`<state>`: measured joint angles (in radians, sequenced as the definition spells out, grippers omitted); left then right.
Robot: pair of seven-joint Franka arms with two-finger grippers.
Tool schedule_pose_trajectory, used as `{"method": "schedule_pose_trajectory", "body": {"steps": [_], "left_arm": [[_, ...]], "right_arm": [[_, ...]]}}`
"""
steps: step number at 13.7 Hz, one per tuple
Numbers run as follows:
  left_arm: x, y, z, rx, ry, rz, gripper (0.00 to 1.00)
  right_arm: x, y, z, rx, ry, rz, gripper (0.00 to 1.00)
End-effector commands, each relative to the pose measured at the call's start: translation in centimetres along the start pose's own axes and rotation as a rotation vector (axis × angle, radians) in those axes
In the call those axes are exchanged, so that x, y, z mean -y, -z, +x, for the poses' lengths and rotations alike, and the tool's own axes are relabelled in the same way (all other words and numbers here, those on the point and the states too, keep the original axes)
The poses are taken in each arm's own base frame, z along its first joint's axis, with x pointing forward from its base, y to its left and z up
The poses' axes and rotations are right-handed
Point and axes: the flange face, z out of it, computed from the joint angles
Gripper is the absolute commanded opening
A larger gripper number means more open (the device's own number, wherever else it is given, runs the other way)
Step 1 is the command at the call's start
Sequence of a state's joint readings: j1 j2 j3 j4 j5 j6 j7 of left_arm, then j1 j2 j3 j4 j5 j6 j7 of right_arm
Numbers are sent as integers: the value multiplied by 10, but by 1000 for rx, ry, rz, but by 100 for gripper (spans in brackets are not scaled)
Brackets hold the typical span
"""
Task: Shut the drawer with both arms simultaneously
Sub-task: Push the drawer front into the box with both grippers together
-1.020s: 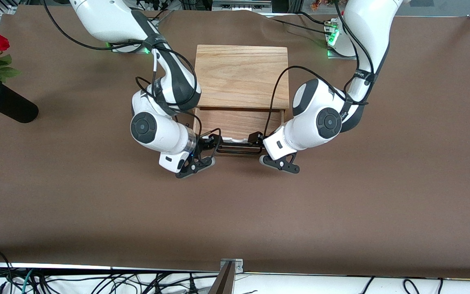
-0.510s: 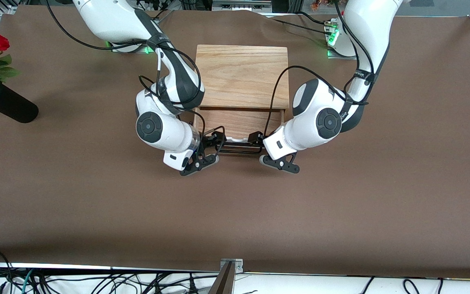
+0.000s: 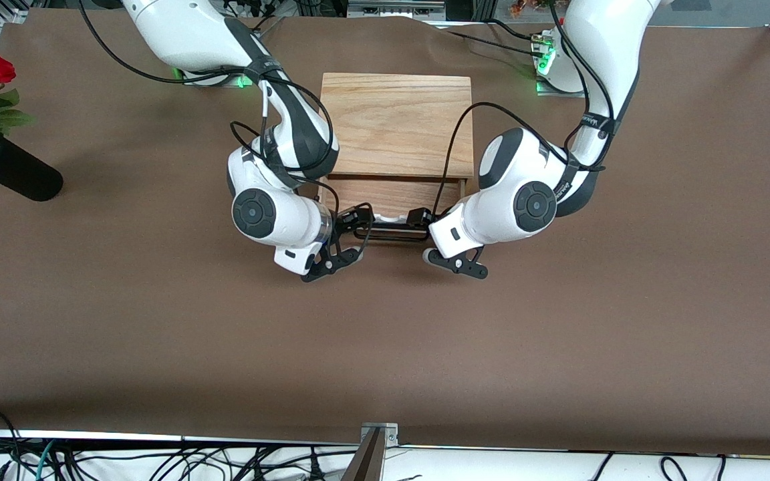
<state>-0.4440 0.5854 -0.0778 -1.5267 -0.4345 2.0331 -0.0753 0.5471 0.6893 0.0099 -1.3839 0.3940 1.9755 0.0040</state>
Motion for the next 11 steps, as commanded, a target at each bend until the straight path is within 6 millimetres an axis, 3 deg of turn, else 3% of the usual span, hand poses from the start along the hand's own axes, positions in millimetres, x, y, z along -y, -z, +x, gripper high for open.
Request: {"method": "schedule_pose_trajectory", "body": {"steps": [1,7,11], "left_arm": [[1,1,-7,60,6,-8,100],[0,3,-12,90,6,-7,100],[1,5,-32,250,3,0,100]], "right_arm": [[12,-24,-20,146,20,9,100],[28,-37,-38,276,46,24,100],[29,-45,-43,318,48,24,100]]}}
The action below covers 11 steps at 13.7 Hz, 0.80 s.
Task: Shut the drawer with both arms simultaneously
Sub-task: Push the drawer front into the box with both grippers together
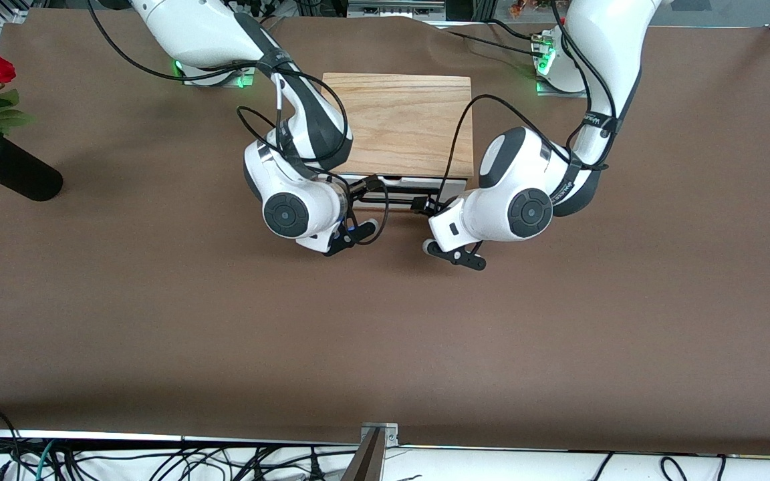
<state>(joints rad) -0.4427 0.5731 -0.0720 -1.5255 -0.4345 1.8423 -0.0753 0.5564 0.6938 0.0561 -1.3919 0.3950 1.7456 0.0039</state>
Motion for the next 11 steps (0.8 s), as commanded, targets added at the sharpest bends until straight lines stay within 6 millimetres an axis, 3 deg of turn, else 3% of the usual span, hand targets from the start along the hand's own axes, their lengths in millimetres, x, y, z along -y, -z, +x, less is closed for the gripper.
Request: {"method": "schedule_pose_trajectory", "body": {"steps": [1,6,11], "left_arm": [[-1,4,-19,133,-2,-10,100],[2,-8,-23,182,-1,5,100],[0,-5,-22,174,-6,3,100]], "right_arm": [[0,-13,-4,58,8,8,100],[1,-18,-7,85,9,8,100],[-1,-18,-5,88,10,7,100]]}}
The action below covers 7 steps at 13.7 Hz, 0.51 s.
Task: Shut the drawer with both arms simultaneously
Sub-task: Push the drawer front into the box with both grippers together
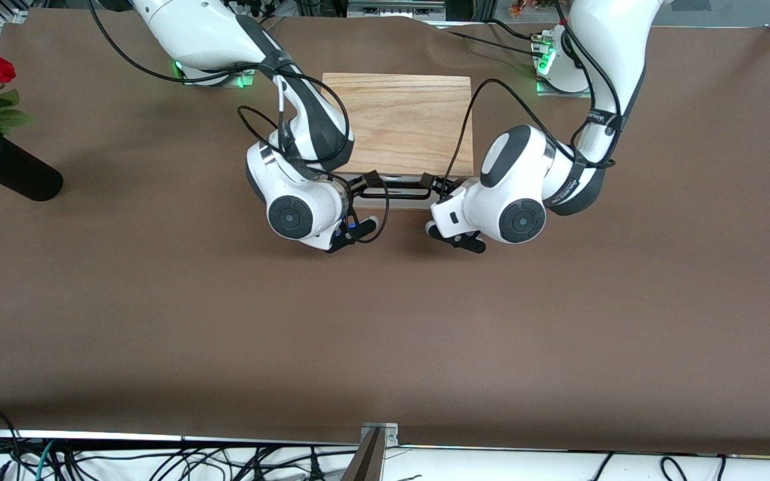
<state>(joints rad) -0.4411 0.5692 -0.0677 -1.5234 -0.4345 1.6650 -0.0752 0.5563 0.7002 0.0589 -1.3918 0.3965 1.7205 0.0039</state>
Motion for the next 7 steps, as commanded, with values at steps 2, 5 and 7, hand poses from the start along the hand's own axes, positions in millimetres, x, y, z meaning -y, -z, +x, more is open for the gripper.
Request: {"method": "schedule_pose_trajectory", "body": {"steps": [2,5,7], "left_arm": [[-2,4,-2,5,-7,-7,100],[0,1,-2,11,-4,-6,100],[0,-3,-1,17,-3,-5,100]], "right_arm": [[0,-13,-2,54,11,5,100],[0,-12,-3,54,11,5,100],[-1,-12,-2,52,12,4,100]]}}
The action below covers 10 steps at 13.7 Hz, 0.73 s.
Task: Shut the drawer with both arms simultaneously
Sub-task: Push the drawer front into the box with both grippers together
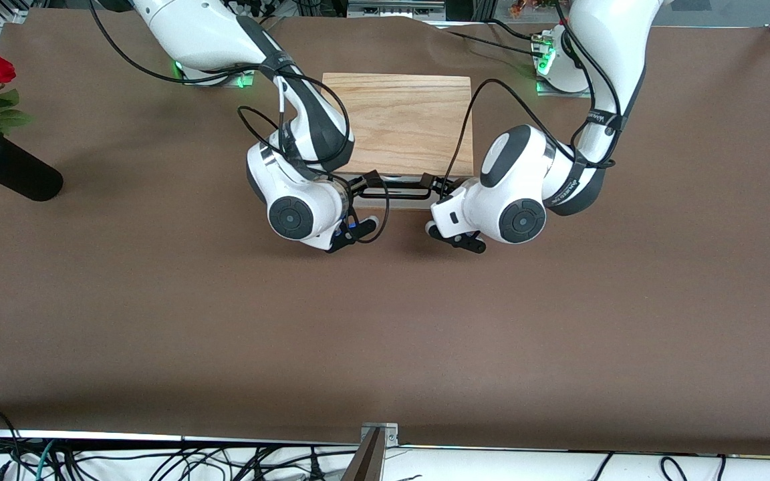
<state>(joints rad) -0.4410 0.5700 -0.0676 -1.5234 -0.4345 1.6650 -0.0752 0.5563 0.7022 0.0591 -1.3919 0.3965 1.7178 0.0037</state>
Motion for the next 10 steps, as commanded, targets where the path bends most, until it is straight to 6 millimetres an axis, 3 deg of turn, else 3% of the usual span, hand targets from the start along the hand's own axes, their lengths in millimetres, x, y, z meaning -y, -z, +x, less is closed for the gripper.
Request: {"method": "schedule_pose_trajectory", "body": {"steps": [1,6,10], "left_arm": [[0,-1,-1,14,-3,-6,100],[1,14,2,-21,-14,-14,100],[16,76,3,-131,-8,-44,100]], "right_arm": [[0,-9,-2,44,13,3,100],[4,7,0,9,28,4,100],[-3,24,3,-22,18,5,100]]}}
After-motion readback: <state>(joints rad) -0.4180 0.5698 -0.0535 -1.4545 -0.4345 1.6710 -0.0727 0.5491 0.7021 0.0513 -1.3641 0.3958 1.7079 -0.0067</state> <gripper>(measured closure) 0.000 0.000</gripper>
